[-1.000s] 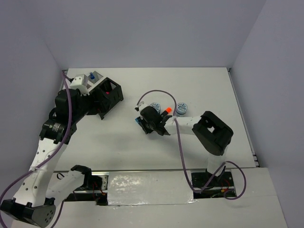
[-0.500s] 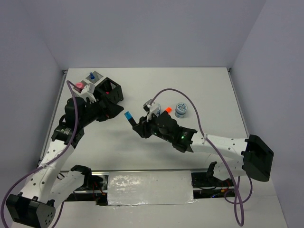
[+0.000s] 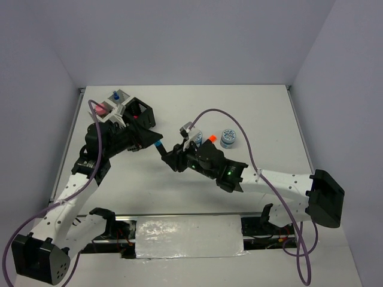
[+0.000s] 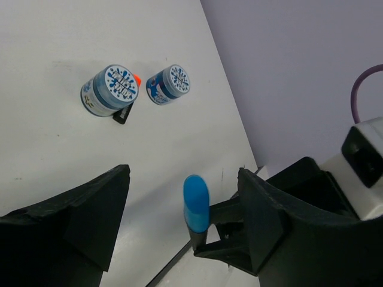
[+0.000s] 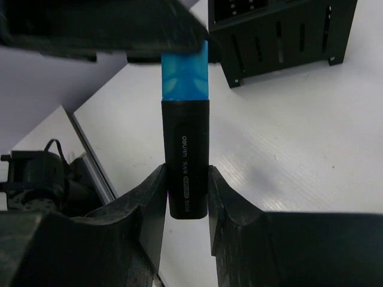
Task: Sort the stationery into containers
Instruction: Pick up the pen from the center of the board, then place the pen in the storage box.
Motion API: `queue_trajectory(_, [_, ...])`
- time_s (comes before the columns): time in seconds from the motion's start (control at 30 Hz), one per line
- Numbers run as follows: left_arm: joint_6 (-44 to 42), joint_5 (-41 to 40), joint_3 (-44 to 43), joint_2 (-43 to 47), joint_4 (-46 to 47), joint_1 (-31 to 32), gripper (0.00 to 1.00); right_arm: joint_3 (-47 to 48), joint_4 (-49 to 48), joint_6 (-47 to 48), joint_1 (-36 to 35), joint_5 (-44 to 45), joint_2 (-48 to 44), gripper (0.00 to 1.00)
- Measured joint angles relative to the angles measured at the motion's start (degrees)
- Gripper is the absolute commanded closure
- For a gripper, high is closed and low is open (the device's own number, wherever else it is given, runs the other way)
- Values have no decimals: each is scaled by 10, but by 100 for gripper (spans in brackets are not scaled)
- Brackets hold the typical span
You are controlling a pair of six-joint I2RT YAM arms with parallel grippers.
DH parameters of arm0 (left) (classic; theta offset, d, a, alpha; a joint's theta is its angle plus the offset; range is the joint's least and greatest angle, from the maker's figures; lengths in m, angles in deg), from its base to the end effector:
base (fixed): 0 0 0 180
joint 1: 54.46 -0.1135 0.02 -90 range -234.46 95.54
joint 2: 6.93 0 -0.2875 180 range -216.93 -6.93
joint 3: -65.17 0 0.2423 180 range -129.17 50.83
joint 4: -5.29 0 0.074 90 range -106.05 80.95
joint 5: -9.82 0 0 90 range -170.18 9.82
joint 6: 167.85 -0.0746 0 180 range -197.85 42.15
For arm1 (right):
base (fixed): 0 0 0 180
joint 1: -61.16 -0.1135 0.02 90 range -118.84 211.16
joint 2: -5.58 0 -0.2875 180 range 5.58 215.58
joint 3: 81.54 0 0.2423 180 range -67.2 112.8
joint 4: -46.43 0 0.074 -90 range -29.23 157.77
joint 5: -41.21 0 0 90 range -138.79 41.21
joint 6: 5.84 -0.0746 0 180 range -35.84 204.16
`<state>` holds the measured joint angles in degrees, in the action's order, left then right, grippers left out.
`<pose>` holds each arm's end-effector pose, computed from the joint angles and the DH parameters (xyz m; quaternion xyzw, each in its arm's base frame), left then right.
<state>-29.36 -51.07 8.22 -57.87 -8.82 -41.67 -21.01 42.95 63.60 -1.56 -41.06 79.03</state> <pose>0.2042 -0.0836 0.3425 -0.0673 0.7463 -0.4866 0.4491 0.1557 0.2800 0.3107 -0.2331 0.7259 0.3902 0.5162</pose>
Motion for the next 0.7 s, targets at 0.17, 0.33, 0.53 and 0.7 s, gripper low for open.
queue_trajectory(0.17, [9,14,9,-10,10,5,41,36,-2,7,0,14,12,90])
queue_trajectory(0.33, [14,26,5,-17,28,7,100,55,10,17,0,24,37,83])
queue_trajectory(0.53, [-24,-6,-45,-60,1,13,100,58,5,16,12,34,43,0])
queue_trajectory(0.7, [-97,-178,-110,-103,-15,14,100,-5,2,-20,75,38,-1,0])
